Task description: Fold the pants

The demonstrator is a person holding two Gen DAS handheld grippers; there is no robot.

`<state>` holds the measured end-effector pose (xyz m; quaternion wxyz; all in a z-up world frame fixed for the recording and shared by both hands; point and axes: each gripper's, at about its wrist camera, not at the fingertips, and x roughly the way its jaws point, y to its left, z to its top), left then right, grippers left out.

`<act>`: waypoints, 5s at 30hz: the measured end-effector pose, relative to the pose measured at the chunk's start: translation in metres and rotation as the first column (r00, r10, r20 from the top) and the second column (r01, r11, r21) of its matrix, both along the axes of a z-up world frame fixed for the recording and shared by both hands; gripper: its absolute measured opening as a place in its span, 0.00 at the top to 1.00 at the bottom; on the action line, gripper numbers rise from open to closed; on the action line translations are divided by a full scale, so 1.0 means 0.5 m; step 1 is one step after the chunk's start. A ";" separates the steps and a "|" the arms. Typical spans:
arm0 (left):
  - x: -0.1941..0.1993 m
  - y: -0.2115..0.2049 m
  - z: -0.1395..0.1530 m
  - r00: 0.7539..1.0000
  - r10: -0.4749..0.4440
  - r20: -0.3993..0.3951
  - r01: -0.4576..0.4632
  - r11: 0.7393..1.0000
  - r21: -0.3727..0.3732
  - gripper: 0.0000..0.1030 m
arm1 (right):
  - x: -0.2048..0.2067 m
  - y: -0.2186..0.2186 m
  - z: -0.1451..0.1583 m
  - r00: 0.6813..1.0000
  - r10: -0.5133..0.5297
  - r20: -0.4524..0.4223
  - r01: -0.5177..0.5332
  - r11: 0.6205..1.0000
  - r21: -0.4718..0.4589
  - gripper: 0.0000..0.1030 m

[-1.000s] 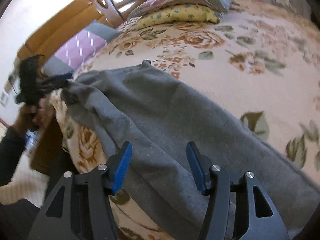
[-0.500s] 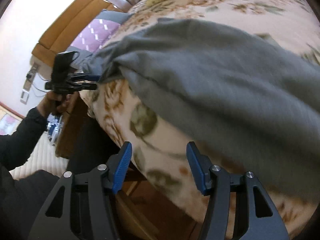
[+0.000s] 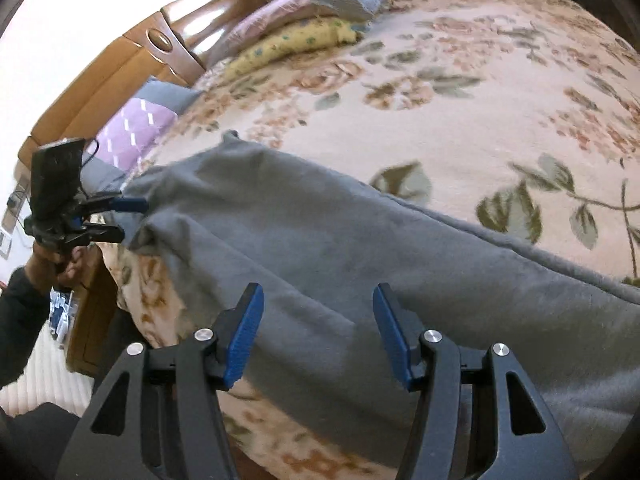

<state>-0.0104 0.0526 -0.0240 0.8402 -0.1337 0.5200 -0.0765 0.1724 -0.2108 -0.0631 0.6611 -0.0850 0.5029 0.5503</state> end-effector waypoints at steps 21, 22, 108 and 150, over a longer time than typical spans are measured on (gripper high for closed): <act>0.102 -0.253 0.018 0.954 -0.298 -0.036 0.293 0.951 -0.102 0.31 | -0.006 -0.381 -0.003 0.930 -0.355 -0.094 0.362 0.930 0.067 0.43; 0.129 -0.267 0.024 0.953 -0.301 -0.022 0.297 0.949 -0.105 0.31 | 0.004 -0.400 -0.004 0.910 -0.401 -0.104 0.409 0.909 0.075 0.43; 0.339 -0.480 -0.084 1.000 0.009 0.019 -0.005 0.978 -0.207 0.33 | 0.197 -0.535 -0.053 0.518 -0.770 -0.372 0.855 0.465 0.229 0.80; 0.128 -0.227 -0.116 0.959 0.281 0.028 -0.234 0.845 -0.481 0.29 | 0.105 -0.024 -0.046 0.825 -0.258 -0.503 0.396 0.899 0.187 0.51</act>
